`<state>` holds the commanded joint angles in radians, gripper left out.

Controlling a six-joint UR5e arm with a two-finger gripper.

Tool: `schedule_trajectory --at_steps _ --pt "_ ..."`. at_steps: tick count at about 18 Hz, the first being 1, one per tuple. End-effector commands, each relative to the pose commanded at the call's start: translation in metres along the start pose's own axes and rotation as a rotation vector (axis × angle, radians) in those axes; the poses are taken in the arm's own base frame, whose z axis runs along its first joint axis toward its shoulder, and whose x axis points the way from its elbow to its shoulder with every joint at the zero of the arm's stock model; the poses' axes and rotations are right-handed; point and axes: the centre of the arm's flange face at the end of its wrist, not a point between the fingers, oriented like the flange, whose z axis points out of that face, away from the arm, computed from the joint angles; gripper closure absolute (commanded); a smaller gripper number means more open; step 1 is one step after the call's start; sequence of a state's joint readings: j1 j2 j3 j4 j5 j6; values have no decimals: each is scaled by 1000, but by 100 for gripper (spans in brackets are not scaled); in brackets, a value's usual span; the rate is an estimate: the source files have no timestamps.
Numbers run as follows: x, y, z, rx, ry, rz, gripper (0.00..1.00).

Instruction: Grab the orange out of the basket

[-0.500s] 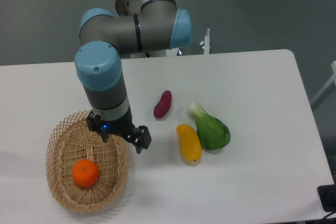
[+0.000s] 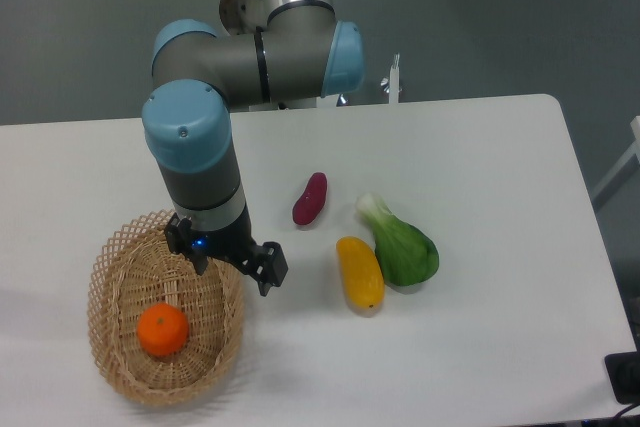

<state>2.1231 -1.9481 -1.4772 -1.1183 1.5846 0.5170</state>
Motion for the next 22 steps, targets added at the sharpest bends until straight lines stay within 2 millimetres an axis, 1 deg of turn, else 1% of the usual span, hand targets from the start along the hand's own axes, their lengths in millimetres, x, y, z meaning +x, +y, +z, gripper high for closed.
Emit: schedule_trajectory --at_steps 1,2,5,7,9,10,11,13,14,15,17,19,20,22 --pt "6 0 9 -13 8 -1 0" --pt "15 -5 16 -11 10 -3 0" --pt "47 -20 38 -14 25 -45 0" --pt "61 -33 63 0 25 -95 0" --pt "91 -41 70 28 24 -90 0" --pt "99 -42 80 21 29 -81 0" --pt "108 -49 86 34 26 -67 0" --pt "111 -53 94 41 25 -61 0" --pt "118 -54 100 37 27 -36 0" --pt "119 -55 100 41 28 -20 0" --pt "123 -48 111 16 34 14 0" --pt "123 -48 111 20 35 16 0" --pt "124 -46 118 8 37 21 0" --pt "125 -44 124 -1 39 30 0"
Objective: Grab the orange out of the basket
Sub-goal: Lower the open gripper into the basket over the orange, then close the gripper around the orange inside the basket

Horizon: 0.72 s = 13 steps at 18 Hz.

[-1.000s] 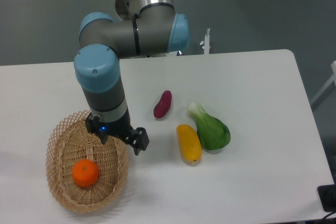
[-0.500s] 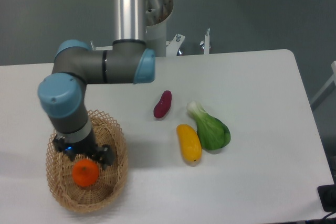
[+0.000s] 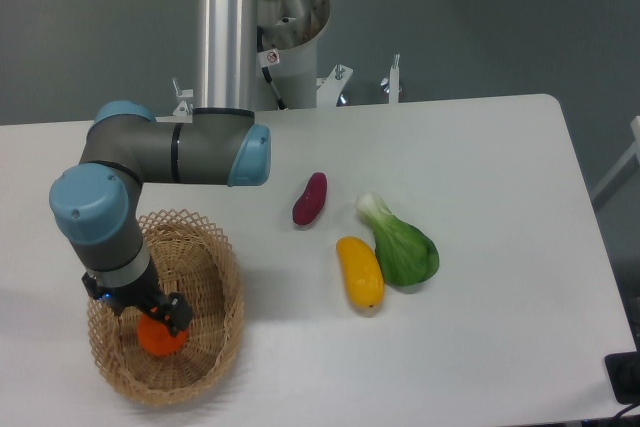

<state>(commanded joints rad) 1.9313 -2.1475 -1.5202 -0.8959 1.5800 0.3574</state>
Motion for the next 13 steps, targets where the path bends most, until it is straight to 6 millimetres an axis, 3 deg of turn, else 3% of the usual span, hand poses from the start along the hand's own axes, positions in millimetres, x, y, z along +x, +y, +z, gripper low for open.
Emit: schedule_trajectory --at_steps 7,13 --pt "-1 -3 19 8 -8 -5 0" --pt "-3 -2 21 12 -16 -12 0"
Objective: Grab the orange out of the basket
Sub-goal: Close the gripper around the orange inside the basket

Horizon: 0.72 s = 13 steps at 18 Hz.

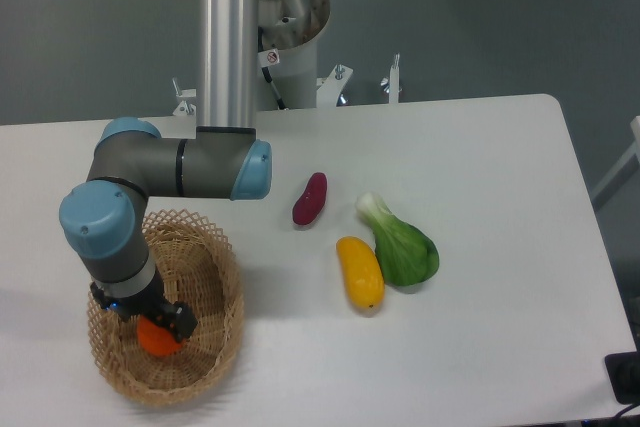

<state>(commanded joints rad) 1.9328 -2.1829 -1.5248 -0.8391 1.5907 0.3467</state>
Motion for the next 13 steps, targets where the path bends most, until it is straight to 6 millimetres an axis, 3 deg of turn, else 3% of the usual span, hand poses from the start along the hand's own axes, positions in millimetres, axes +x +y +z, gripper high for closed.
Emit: schedule_trajectory --at_steps 3,7,10,13 --pt "2 1 3 -2 -1 0 1" --pt "0 3 5 -11 -14 0 13" --pt "0 2 3 -7 -14 2 28" --pt "0 1 1 -4 -15 5 30"
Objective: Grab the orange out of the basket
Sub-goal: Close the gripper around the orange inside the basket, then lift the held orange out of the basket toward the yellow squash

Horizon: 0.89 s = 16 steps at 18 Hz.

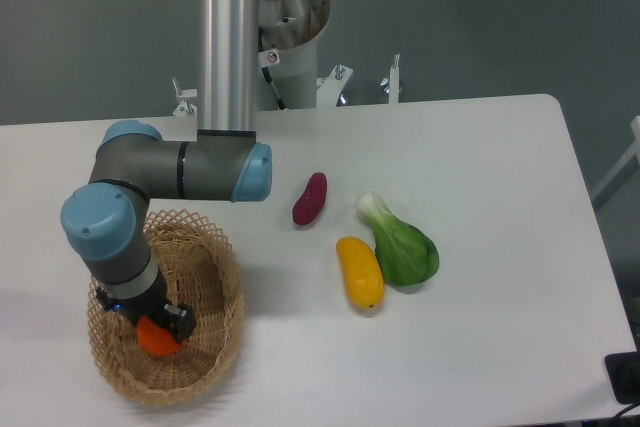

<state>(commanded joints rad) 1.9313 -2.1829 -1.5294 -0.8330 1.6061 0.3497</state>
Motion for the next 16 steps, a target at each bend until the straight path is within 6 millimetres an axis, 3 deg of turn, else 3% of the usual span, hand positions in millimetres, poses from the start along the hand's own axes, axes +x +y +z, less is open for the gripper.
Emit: schedule_trajectory --at_steps 7,10,16 --pt "-2 -2 -6 9 -2 4 33" --pt "-8 -4 -23 35 -10 -1 33" --pt "-76 7 -95 125 -51 -11 33"
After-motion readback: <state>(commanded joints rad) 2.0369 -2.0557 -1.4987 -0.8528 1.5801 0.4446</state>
